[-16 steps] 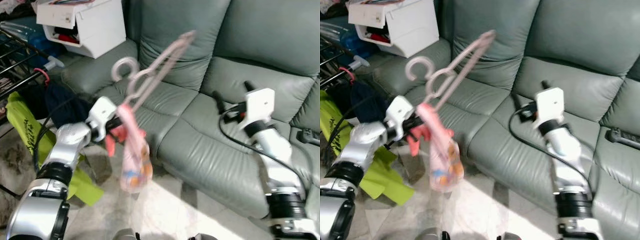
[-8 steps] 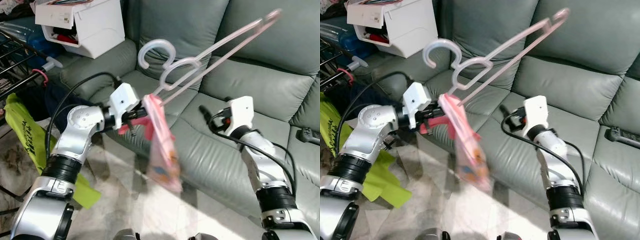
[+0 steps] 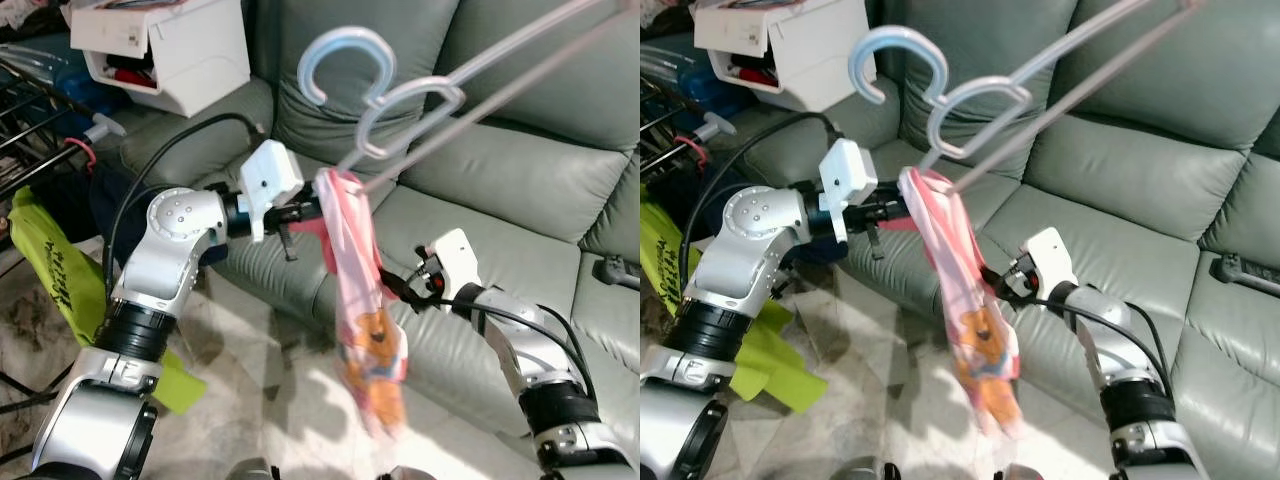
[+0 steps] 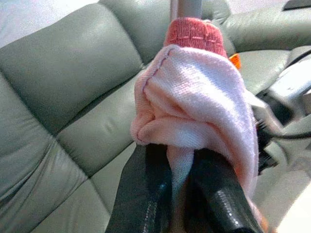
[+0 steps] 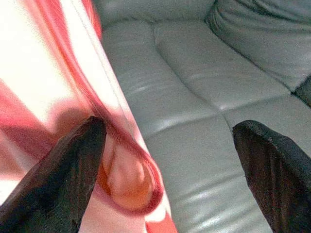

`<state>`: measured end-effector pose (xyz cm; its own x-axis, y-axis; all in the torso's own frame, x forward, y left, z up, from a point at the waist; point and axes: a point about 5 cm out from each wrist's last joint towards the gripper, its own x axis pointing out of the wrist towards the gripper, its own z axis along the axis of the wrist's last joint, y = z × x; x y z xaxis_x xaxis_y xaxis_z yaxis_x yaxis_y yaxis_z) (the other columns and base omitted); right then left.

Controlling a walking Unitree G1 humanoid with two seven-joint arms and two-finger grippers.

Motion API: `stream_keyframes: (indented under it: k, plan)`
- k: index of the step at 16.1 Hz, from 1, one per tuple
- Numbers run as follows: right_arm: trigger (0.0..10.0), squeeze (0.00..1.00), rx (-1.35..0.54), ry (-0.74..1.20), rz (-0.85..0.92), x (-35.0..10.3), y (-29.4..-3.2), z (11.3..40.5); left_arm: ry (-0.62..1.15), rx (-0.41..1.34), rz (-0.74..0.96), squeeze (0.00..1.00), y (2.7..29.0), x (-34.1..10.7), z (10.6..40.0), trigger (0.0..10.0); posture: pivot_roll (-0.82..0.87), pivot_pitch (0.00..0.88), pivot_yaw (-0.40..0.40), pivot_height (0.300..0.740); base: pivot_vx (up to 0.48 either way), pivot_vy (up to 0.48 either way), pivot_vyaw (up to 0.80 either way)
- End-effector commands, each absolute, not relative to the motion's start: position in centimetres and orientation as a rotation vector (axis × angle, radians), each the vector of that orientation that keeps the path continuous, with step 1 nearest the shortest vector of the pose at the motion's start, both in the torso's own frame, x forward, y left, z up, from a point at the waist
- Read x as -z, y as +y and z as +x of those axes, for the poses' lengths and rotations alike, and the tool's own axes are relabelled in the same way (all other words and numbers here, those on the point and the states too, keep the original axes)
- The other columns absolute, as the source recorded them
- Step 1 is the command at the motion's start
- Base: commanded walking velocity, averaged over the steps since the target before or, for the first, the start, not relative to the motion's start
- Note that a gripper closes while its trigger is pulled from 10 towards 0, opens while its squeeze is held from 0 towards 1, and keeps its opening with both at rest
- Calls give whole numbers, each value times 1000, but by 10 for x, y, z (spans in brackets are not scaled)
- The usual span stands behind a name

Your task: Hang hanger

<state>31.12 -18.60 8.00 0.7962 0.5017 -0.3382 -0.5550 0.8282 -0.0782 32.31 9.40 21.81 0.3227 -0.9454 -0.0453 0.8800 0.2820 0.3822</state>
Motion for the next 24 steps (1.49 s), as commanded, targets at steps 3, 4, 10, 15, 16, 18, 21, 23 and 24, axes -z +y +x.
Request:
stream_keyframes:
  k: [3,4,10,15,16,18,21,23,24]
  plan:
    - [10000,0,-587,197,-109,-102,-178,322,-232,1281,355,0,89,-226,313,0,-5,17,88,740,0,0,0]
    - [10000,0,-685,112,-18,-119,-169,321,-213,1274,370,0,90,-221,313,0,-5,17,88,740,0,0,0]
    - [10000,0,-689,160,-51,-110,-175,319,-234,1305,329,0,81,-227,306,0,-13,16,87,740,0,0,0]
    - [2784,0,-573,389,-56,-69,-183,312,-335,1301,278,0,77,-261,302,0,2,19,81,740,0,0,0]
    - [275,0,-545,436,-51,-61,-189,309,-357,1293,256,0,77,-270,302,0,3,19,79,740,0,0,0]
    - [0,0,-436,479,-33,-54,-207,307,-373,1275,229,0,81,-279,303,0,4,22,76,740,0,0,0]
    - [0,0,-239,397,-66,-69,-235,314,-322,1246,275,0,92,-267,309,0,-6,23,76,740,0,0,0]
    - [0,0,-28,255,-86,-98,-267,323,-222,1231,313,0,109,-244,313,0,-13,23,83,740,0,0,0]
    - [0,0,42,204,-91,-110,-278,325,-193,1217,339,0,115,-237,315,0,-17,21,86,740,0,0,0]
